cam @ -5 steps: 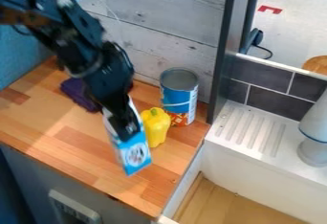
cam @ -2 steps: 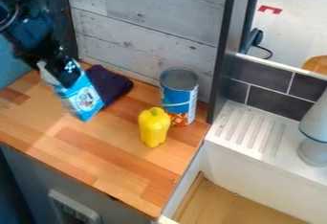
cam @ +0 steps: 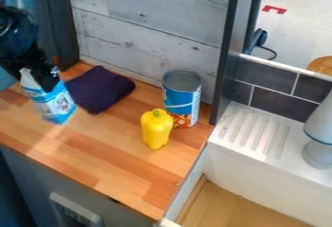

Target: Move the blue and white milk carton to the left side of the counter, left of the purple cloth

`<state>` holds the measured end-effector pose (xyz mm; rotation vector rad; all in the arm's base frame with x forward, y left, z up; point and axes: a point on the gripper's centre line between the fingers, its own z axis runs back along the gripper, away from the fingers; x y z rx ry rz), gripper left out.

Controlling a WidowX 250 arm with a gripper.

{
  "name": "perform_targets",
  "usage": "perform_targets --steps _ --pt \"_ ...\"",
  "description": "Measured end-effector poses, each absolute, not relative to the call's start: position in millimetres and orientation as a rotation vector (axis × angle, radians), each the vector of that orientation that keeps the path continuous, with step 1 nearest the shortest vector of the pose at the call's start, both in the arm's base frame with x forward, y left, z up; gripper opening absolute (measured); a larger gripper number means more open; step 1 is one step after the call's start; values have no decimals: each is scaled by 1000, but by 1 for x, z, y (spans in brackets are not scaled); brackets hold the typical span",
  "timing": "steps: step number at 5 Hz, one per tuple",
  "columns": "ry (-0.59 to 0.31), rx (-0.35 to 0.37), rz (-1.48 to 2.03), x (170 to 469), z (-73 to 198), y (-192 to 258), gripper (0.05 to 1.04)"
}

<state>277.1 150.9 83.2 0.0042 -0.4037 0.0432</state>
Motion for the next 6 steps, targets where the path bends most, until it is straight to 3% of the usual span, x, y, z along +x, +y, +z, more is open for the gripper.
perform_targets --steps 3,6 --pt "-317 123 146 277 56 182 832" --pt "-295 126 201 278 49 202 832"
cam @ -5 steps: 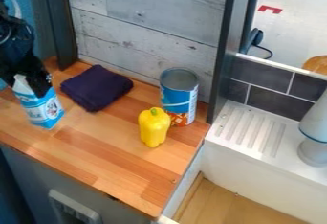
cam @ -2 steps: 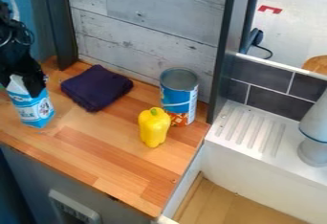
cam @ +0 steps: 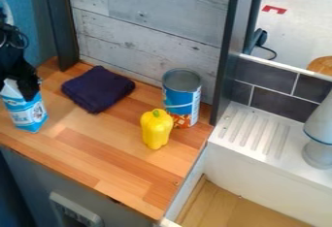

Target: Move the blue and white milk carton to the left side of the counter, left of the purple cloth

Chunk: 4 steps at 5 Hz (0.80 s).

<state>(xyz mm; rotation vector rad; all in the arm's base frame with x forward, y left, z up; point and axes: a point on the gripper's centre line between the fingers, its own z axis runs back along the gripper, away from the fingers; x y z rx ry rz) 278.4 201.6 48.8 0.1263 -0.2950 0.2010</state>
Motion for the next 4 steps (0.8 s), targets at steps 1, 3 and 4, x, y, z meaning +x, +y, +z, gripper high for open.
perform_targets --steps 1,3,4 --pt "-287 122 202 281 48 206 881" --pt "-294 96 206 281 48 202 1008" --pt "-317 83 191 278 53 195 1003"
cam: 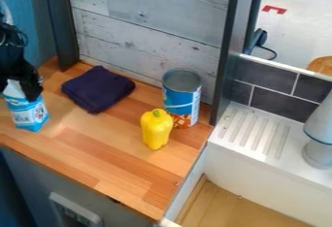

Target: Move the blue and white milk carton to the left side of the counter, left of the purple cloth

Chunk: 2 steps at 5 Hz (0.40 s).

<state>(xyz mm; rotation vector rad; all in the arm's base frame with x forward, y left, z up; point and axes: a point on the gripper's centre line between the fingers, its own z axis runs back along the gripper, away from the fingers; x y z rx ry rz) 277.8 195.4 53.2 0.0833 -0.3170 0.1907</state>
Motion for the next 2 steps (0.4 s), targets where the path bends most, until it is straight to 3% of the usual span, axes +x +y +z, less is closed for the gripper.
perform_targets --steps 2 --pt "-637 93 204 256 113 204 1001"
